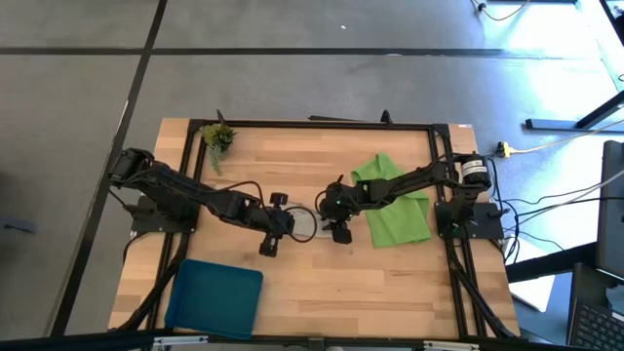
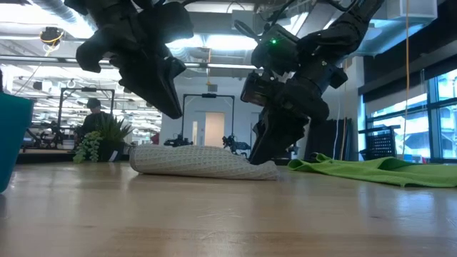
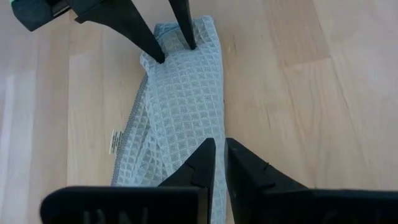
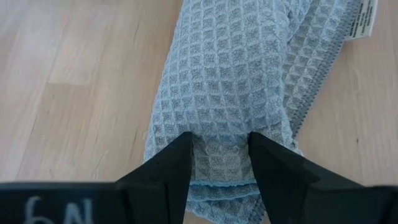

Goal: Fold microfiber towels
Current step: Put the gray microfiber cloth into the blue bin

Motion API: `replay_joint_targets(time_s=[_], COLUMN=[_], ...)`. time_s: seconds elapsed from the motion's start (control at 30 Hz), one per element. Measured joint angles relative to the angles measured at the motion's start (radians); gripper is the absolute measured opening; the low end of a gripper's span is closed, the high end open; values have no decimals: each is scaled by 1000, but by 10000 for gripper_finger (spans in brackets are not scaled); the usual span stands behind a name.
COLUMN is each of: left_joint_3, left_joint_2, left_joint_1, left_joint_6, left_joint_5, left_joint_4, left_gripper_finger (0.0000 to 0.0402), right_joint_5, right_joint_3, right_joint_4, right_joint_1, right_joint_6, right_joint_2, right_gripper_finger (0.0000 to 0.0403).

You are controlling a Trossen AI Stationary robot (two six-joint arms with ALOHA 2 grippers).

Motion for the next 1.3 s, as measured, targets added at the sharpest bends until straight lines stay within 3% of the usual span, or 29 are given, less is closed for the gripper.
replay_joint_targets(time_s=[0.87, 1.03, 1.3], left_joint_3=[-1, -1, -1], left_joint_2=[1, 1, 9], left_joint_1=[1, 1, 10], left_joint_6=[-62, -69, -69], left_joint_5=[-16, -15, -13], left_joint_4=[-1, 10, 25], left_gripper_finger=[30, 90, 262], right_joint_5=[-4, -5, -5], right_joint_3=[1, 1, 2], right_joint_4=[3, 3, 3], right_joint_1=[0, 0, 0], right_joint_6=[0, 0, 0], right_joint_2=[-1, -2, -2], right_gripper_finger=[163, 163, 163])
